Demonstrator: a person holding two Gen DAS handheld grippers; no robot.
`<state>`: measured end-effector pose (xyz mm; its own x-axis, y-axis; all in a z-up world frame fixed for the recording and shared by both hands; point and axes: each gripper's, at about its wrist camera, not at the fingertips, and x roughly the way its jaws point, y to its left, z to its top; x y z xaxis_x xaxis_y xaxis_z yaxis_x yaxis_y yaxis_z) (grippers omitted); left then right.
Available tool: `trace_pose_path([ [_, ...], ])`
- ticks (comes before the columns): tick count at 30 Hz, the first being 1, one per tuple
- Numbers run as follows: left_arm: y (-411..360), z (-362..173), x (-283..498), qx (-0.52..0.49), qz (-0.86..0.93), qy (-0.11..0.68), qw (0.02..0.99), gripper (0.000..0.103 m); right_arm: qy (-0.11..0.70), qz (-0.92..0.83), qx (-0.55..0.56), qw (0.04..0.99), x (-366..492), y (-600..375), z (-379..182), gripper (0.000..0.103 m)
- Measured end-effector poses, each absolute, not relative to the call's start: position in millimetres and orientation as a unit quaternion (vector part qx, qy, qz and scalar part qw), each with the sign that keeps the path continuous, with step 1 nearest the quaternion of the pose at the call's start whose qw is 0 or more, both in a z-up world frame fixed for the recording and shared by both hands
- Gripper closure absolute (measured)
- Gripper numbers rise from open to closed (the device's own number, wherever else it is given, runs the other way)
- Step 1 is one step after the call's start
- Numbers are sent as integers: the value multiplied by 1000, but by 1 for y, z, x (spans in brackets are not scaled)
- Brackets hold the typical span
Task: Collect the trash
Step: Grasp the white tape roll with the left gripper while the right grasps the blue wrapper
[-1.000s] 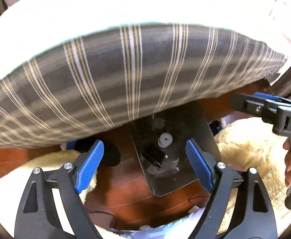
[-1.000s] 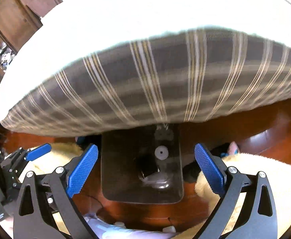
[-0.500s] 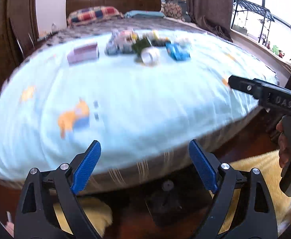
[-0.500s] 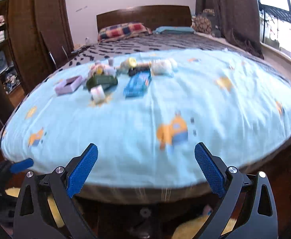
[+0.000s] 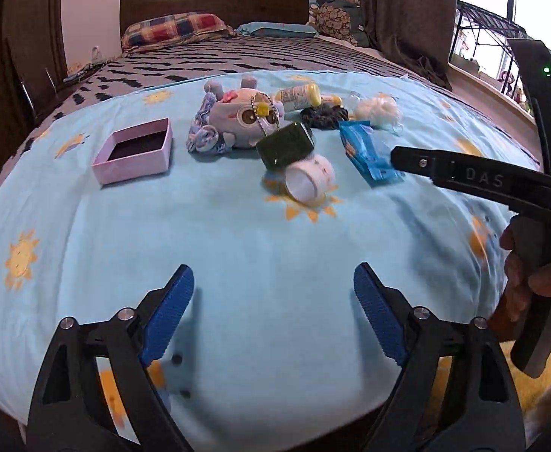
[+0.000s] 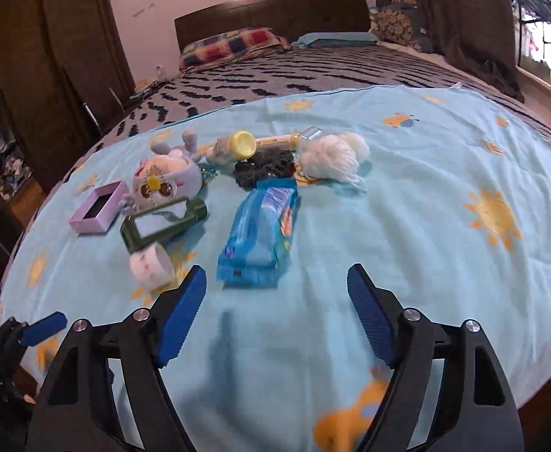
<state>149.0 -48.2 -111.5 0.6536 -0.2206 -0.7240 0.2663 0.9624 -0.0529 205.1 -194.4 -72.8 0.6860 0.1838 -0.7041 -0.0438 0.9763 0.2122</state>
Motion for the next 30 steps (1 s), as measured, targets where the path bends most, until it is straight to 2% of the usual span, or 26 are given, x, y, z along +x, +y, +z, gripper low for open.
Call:
trace_pose_path([
  [4, -54, -117, 172, 23, -140, 406, 903, 36, 415, 56, 80, 905, 236, -186, -85, 36],
  [9, -66, -120, 193, 23, -149, 411, 899, 36, 423, 47, 62, 903, 257, -182, -93, 36],
  [14, -75, -120, 213, 12, -160, 415, 896, 36, 428, 30, 42, 902, 272, -188, -94, 60],
  [16, -77, -121, 220, 13, -159, 416, 895, 44, 430, 28, 43, 901, 276, -194, -93, 78],
  [18, -79, -121, 227, 15, -160, 417, 894, 49, 431, 31, 46, 900, 279, -199, -93, 85],
  [23, -78, -120, 231, 10, -173, 418, 892, 67, 426, 45, 60, 901, 270, -208, -92, 86],
  [30, -74, -114, 216, 17, -168, 417, 893, 68, 420, 64, 67, 903, 247, -210, -86, 87],
])
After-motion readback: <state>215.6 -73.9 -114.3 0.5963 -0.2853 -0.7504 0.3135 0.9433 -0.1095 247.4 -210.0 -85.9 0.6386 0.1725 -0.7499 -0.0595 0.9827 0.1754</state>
